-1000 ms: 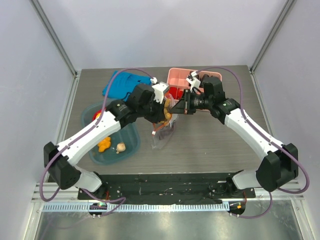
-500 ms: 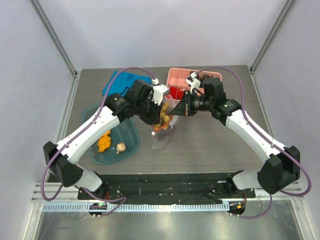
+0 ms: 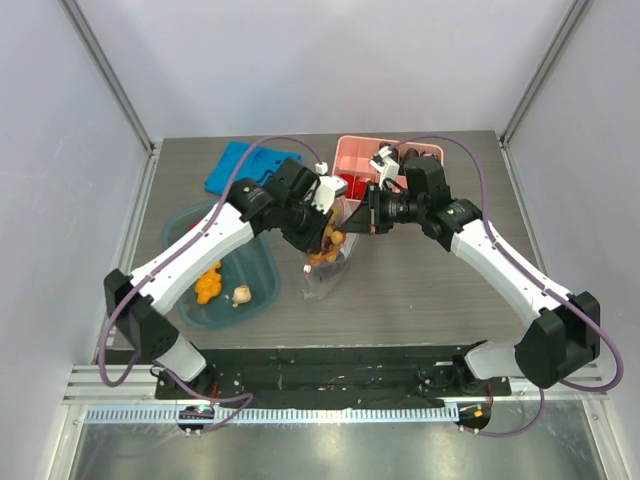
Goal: Place the food in the zip-top bag and seal the zipper
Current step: Place the fake fruit in the zipper food storage bag.
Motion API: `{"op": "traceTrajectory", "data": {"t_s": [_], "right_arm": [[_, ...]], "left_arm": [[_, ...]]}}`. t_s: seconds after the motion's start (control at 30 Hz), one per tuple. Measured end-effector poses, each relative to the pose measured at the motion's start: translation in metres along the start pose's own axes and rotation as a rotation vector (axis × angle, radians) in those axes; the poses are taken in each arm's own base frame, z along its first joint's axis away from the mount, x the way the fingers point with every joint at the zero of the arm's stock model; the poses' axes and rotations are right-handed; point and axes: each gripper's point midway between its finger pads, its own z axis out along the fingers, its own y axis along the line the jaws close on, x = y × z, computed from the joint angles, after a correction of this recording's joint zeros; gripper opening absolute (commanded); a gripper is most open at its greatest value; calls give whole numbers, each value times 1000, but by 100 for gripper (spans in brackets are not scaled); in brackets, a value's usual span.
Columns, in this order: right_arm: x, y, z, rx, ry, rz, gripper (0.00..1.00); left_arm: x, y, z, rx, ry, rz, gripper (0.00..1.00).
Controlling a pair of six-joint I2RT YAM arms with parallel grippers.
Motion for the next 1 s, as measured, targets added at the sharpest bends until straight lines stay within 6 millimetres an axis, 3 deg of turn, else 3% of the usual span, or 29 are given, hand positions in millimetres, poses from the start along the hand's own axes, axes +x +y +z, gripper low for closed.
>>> {"op": "traceTrajectory", "data": {"t_s": [0.2, 0.43, 0.5, 0.53, 0.57, 0.73, 0.87, 1.0], "right_arm": [[3, -3, -1, 12, 10, 3, 1], [3, -3, -1, 13, 9, -9, 1], [2, -3, -2, 13, 6, -17, 1], [2, -2, -2, 13, 4, -22, 1], [2, -2, -3, 12, 2, -23, 1], [1, -2, -3, 15, 0, -28, 1], [1, -2, -3, 15, -1, -28, 1], [1, -2, -3, 16, -1, -28, 1]], "left_arm": [[-1, 14, 28, -28, 75, -96, 0], [11, 31, 34, -76, 143, -159, 0], [14, 29, 32, -66, 158, -148, 16], [16, 27, 31, -51, 163, -141, 29], [17, 23, 29, -27, 166, -130, 58], [9, 1, 5, 82, 114, -75, 97], [-16, -1, -34, 111, -38, -64, 100], [-39, 49, -90, 9, -255, -167, 100]]}}
